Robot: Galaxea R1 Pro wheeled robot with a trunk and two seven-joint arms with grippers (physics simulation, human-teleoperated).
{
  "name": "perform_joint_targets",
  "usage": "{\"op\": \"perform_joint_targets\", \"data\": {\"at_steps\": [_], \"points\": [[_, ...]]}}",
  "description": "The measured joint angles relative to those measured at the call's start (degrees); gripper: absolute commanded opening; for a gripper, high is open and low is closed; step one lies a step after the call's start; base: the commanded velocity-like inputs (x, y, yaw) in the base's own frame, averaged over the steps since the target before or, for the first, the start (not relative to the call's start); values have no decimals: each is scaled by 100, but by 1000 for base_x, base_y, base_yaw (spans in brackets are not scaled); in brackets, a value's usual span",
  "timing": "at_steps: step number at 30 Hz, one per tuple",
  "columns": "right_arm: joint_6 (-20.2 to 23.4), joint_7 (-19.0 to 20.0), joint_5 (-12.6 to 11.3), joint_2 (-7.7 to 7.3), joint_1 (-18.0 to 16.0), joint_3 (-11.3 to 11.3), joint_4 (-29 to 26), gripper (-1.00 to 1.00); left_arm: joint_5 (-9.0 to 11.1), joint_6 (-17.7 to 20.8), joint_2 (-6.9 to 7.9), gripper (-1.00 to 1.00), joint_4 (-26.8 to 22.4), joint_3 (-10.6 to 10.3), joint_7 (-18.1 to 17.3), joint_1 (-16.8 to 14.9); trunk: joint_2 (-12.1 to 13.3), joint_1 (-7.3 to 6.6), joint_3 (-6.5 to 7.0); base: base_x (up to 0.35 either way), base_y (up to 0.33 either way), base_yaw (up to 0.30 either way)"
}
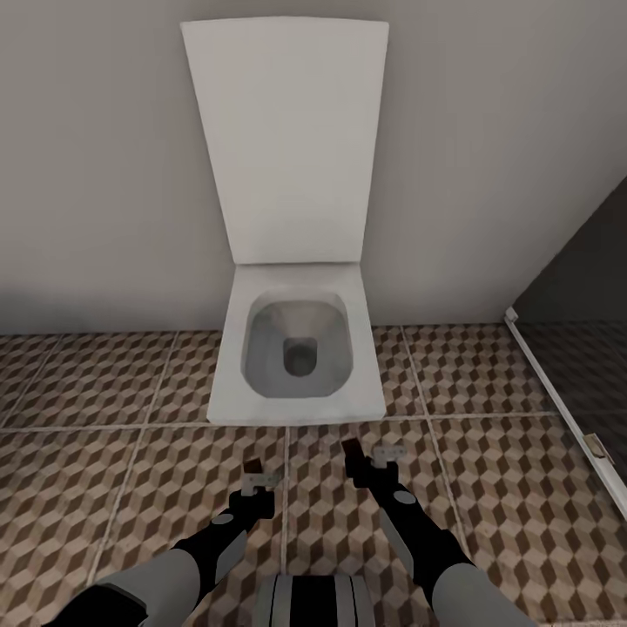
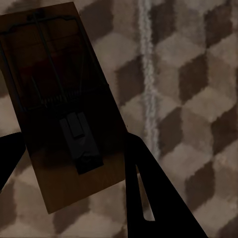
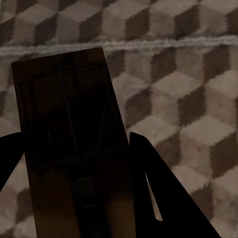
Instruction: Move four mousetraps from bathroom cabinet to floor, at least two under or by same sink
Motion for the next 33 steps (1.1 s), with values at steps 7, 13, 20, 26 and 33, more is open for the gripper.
{"op": "perform_joint_targets", "data": {"at_steps": [7,13,20,26,33], "points": [[-1,0,0,0,0,-4,0,-100,0,1,0,-100,0,1,0,0,0,0,-64,0,0,0],[-2,0,2,0,0,-1,0,-100,0,1,0,-100,0,1,0,0,0,0,-118,0,0,0],[-6,0,5,0,0,0,0,-100,0,-2,0,-100,0,1,0,0,0,0,-182,0,0,0],[-7,0,3,0,0,0,0,-100,0,-3,0,-100,0,1,0,0,0,0,-236,0,0,0],[-8,2,7,0,0,-2,0,-100,0,-2,0,-100,0,0,0,0,0,0,-300,0,0,0]]}}
